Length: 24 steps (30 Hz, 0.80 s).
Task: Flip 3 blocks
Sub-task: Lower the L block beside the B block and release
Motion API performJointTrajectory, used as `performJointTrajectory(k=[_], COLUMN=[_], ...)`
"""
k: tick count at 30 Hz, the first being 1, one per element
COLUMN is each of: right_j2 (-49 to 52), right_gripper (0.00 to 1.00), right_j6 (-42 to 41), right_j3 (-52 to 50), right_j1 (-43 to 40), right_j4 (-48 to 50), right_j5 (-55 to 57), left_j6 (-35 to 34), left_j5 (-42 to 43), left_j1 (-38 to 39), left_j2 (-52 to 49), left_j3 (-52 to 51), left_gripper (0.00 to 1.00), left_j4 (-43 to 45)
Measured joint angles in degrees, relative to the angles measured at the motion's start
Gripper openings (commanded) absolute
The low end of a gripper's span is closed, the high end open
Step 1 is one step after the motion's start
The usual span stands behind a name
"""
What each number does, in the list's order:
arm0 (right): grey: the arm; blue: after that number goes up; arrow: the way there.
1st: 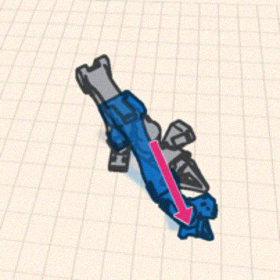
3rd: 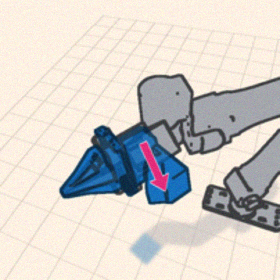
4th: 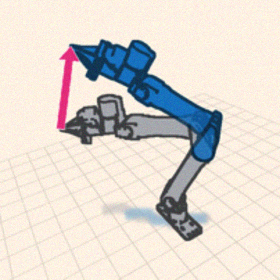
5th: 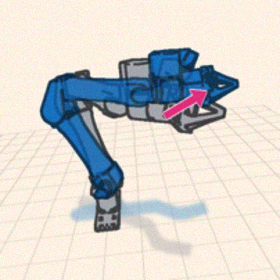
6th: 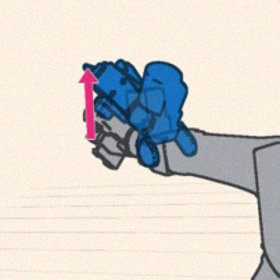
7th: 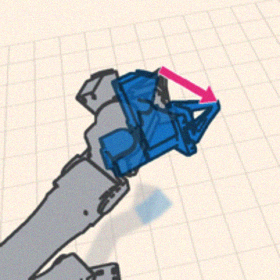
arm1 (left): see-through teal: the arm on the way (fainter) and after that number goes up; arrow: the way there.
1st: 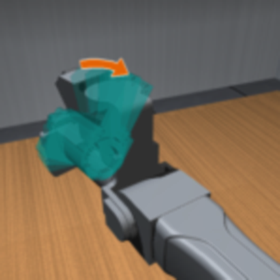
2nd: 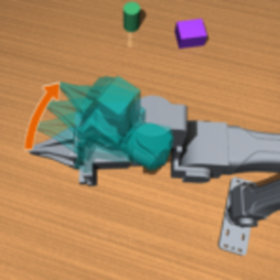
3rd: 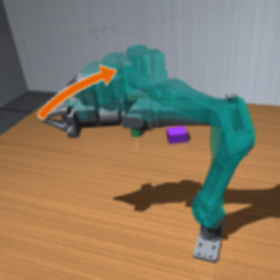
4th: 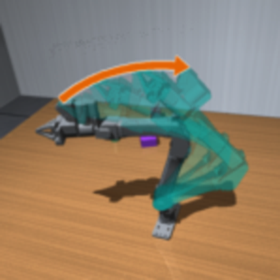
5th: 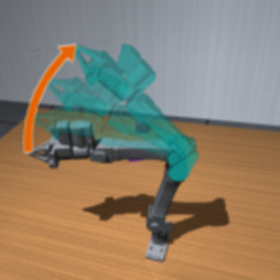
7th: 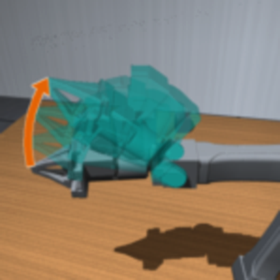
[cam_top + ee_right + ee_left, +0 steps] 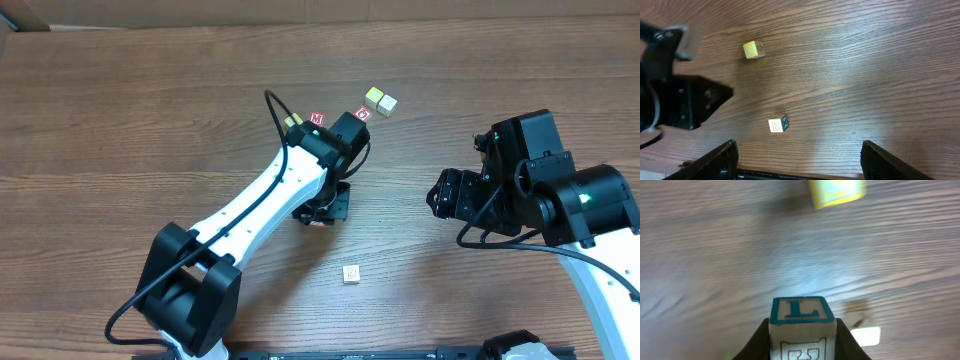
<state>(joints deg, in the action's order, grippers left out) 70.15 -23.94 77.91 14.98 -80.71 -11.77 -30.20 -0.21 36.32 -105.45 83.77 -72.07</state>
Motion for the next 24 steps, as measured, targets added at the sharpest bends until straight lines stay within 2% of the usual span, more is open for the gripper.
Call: performJointTrajectory(k=[5, 13, 19, 24], right_j2=[0.0, 0.0, 0.0, 0.0], right_gripper=[0.79, 0.79, 0.79, 0.79], right_j6=[0.2, 1.1, 1.3, 1.5], right_j3=[0.0, 0.0, 0.0, 0.0], right_j1=[0.0, 0.0, 0.0, 0.0], right_j4=[-0.9, -1.2, -1.3, -1.3], right_j5=[0.0, 0.0, 0.0, -0.1], left_j6=[-5.6, -10.4, -13.4, -16.7], left_j5=[-3.3, 0.1, 2.4, 2.8], left_j1=[0.2, 6.7, 13.0, 14.1], left_j2=[6.1, 24.3, 26.4, 26.4], left_j3=[-5.2, -25.8, -34.9, -39.1], left_gripper=[0.04, 0.08, 0.10, 0.10], left_j4=[-0.2, 14.6, 22.4, 27.8])
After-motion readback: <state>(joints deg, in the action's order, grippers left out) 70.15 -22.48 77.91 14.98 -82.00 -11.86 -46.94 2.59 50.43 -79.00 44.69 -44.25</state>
